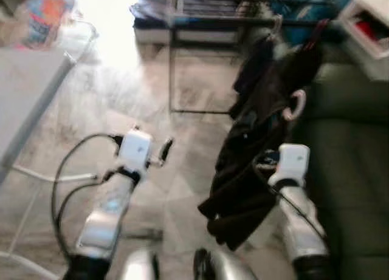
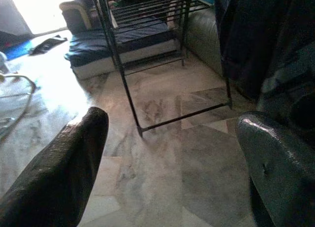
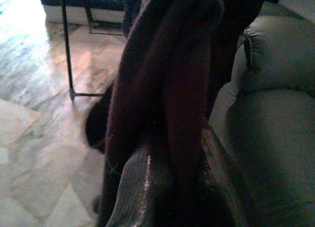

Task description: Hang hanger

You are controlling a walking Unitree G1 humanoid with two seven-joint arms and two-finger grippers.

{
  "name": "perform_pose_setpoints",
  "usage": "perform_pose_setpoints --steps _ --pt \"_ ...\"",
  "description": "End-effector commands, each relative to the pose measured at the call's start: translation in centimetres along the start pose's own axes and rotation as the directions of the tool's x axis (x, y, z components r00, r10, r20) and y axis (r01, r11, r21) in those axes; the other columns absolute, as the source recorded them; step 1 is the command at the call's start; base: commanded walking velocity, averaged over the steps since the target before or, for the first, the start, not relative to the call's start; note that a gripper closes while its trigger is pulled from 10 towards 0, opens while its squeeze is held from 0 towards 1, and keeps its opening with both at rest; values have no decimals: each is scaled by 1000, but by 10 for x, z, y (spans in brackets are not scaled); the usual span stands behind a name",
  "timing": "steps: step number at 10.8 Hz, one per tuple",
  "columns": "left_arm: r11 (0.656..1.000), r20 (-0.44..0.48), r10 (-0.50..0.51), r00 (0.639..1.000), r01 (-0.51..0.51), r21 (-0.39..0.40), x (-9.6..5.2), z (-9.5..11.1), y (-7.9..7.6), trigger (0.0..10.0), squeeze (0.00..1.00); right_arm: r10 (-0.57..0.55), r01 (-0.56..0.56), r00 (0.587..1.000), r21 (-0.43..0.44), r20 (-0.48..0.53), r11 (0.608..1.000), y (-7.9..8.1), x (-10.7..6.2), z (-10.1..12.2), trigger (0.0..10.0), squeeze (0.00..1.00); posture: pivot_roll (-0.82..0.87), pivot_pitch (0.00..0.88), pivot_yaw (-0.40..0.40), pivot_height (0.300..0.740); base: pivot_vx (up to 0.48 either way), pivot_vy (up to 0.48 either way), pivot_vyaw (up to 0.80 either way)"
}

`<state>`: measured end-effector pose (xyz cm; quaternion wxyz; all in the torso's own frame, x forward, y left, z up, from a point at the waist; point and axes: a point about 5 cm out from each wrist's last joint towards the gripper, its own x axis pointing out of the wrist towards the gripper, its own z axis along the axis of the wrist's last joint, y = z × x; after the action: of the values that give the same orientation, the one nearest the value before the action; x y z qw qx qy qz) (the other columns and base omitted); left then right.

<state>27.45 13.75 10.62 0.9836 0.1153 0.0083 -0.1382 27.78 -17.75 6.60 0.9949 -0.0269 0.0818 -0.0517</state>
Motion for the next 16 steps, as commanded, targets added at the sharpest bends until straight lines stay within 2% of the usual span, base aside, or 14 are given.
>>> perform_pose_setpoints --steps 1,2,3,5,6,7,9,10,12,14,15,16 --pt "1000 -7 13 1000 -13 4 1 0 -1 10000 0 1 -1 999 -1 41 1000 -1 4 10 10000 0 -7 135 -54 740 0 0 0" --pt "1000 -4 28 1000 -28 1 0 0 0 10000 0 15 -15 999 2 45 1000 0 5 11 10000 0 -7 134 -55 740 0 0 0" --pt "997 7 72 997 -72 5 -4 1 8 10000 0 38 -39 997 18 63 999 2 4 14 10000 0 -8 134 -54 740 0 0 0" --pt "982 -14 186 982 -186 42 -25 -7 35 10000 0 64 -66 995 21 79 998 0 -4 13 10000 0 -4 138 -47 740 0 0 0" --pt "977 -45 208 977 -205 64 -36 -14 41 10000 0 62 -64 995 19 72 998 -3 -6 10 10000 0 2 140 -43 740 0 0 0" --pt "974 -64 213 975 -207 88 -47 -15 42 10000 0 66 -66 993 -1 93 998 -7 0 16 10000 0 25 146 -24 740 0 0 0" --pt "967 -63 239 969 -231 109 -51 -9 51 10000 0 50 -47 989 -26 137 999 -12 6 27 10000 0 57 157 2 740 0 0 0" --pt "967 -63 238 969 -230 111 -48 -8 56 10000 0 45 -42 990 -23 135 999 -10 4 25 10000 0 45 149 -8 740 0 0 0" --pt "987 -96 113 989 -101 121 -28 -22 42 10000 0 69 -65 992 -41 108 997 0 -3 9 10000 0 30 76 -30 740 0 0 0" --pt "998 -103 44 994 -38 58 -4 -28 37 10000 0 46 -45 995 -13 92 999 1 -4 2 10000 0 13 0 -32 740 0 0 0" --pt "999 -99 23 995 -19 38 1 -30 35 10000 0 37 -36 996 -5 87 999 0 -4 -1 10000 0 6 0 -28 740 0 0 0" --pt "1000 -103 -8 995 11 25 6 -32 27 10000 0 28 -27 996 -4 84 1000 -1 -3 -4 10000 0 -4 0 -3 740 0 0 0"
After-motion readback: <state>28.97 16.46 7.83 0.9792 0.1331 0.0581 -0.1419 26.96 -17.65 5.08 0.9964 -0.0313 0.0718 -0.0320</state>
